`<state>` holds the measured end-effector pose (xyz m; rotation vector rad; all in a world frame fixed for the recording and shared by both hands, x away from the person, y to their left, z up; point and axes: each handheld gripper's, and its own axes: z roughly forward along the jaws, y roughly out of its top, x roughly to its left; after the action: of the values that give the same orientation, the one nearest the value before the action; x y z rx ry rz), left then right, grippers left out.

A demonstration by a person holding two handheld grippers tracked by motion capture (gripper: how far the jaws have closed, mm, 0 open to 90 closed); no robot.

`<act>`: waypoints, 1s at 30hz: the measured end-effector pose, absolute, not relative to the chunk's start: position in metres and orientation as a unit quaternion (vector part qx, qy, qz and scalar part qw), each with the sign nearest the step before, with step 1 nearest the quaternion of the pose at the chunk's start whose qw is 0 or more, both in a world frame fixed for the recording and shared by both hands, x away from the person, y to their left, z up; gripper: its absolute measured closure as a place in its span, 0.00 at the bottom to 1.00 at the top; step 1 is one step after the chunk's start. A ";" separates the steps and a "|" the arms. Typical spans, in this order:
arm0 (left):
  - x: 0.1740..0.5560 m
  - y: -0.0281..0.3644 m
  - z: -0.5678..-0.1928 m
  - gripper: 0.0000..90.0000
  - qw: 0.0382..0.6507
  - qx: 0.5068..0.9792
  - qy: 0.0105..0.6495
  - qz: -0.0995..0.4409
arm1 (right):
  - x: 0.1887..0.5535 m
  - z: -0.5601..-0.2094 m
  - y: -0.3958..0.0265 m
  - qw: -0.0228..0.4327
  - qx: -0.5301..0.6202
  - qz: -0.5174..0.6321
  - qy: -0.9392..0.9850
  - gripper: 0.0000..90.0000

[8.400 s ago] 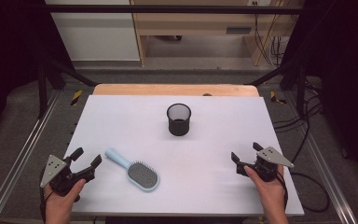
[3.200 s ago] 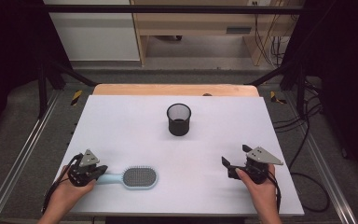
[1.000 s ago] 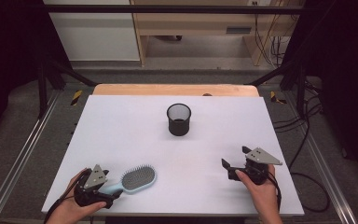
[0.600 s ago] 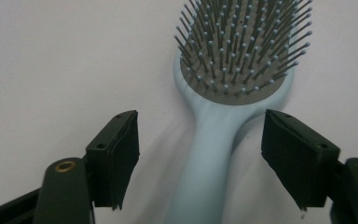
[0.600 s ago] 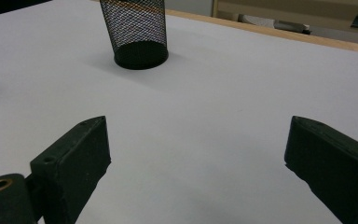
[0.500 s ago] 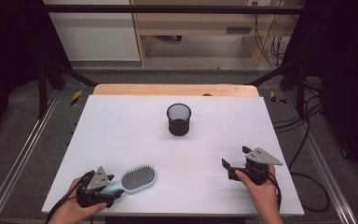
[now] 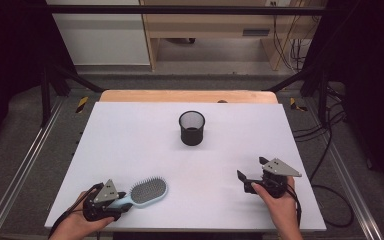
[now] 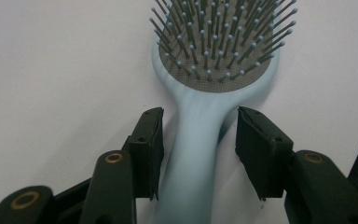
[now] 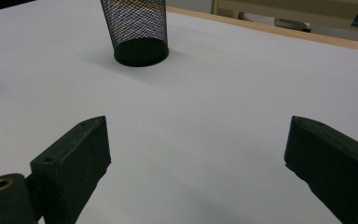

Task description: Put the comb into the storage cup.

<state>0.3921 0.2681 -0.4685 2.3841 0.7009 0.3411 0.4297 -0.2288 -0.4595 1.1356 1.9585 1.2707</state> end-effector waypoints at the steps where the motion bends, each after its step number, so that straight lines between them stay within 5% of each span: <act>1: 0.393 0.268 -0.468 0.59 0.311 0.904 0.265 0.126 | 0.430 -0.460 -0.229 0.269 0.421 0.471 0.727 0.08; 9: 0.396 0.269 -0.468 0.62 0.311 0.907 0.261 0.111 | 0.430 -0.460 -0.228 0.268 0.421 0.470 0.728 0.08; 16: 0.394 0.267 -0.467 0.76 0.308 0.911 0.255 0.103 | 0.430 -0.460 -0.228 0.268 0.421 0.470 0.728 0.08; 30: 0.397 0.266 -0.467 0.77 0.308 0.902 0.273 0.129 | 0.430 -0.461 -0.228 0.268 0.421 0.468 0.729 0.08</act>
<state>0.3972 0.2662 -0.4667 2.3849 0.7223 0.3422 0.4303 -0.2276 -0.4606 1.1350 1.9670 1.2634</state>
